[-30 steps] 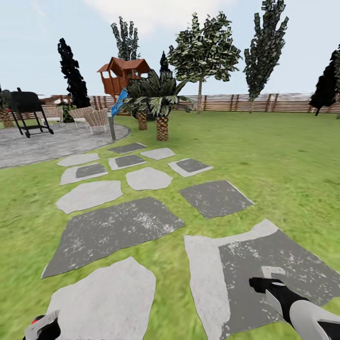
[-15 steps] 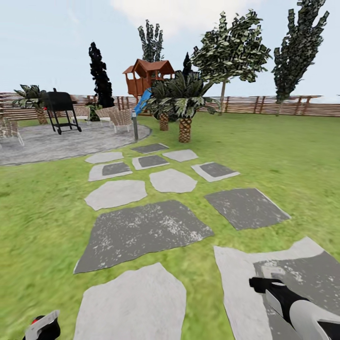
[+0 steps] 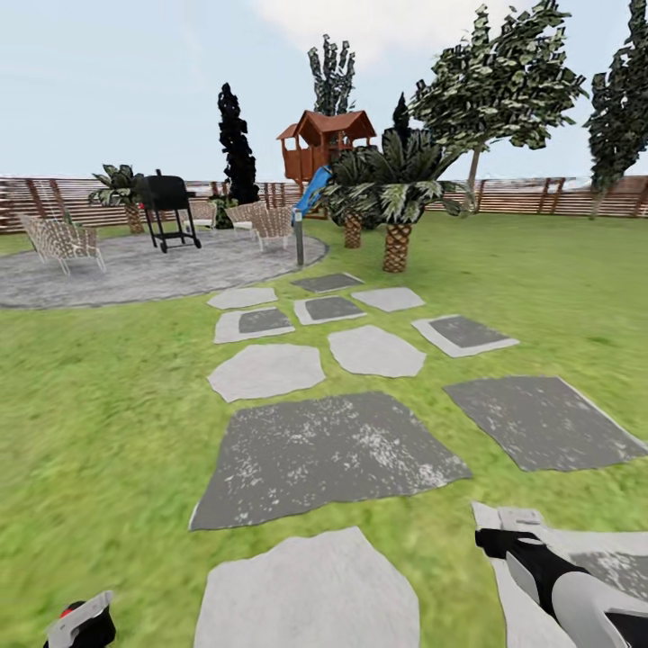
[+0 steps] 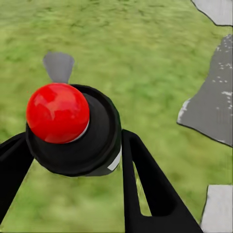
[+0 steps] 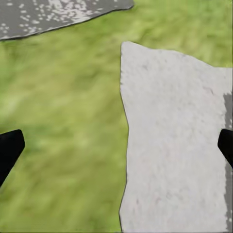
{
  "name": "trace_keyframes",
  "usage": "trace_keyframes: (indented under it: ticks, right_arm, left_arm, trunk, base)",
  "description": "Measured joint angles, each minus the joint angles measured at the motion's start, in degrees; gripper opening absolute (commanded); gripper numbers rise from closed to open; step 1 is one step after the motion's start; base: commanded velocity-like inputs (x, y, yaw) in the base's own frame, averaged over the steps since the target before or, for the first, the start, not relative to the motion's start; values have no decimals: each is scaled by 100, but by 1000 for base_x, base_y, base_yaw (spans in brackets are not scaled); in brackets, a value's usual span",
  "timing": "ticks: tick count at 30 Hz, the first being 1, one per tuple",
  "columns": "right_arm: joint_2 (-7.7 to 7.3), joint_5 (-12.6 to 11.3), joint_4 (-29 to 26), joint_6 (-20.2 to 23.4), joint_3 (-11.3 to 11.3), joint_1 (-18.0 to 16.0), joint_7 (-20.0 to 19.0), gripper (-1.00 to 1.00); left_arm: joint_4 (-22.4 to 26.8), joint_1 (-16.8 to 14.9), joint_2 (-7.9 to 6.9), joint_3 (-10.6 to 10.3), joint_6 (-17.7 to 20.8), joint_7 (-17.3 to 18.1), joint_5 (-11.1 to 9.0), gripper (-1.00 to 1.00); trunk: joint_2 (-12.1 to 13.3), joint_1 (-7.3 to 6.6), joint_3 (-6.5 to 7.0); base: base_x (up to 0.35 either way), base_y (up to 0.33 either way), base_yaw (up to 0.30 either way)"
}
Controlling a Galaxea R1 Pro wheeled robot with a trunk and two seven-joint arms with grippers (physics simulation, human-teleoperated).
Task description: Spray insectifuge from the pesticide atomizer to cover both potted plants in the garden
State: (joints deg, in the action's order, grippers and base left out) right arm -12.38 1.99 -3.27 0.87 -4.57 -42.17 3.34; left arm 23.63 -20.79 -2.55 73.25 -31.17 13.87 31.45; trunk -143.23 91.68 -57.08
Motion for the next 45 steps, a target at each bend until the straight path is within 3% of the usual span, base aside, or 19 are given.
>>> trace_keyframes:
  ticks: [45]
  right_arm:
    - [2, 0, 5, 2, 0, 0, 17, 100]
  left_arm:
    - [-153, 0, 8, 0, -3, 0, 1, -100]
  trunk:
    - [0, 0, 0]
  base:
    - [270, 244, 246]
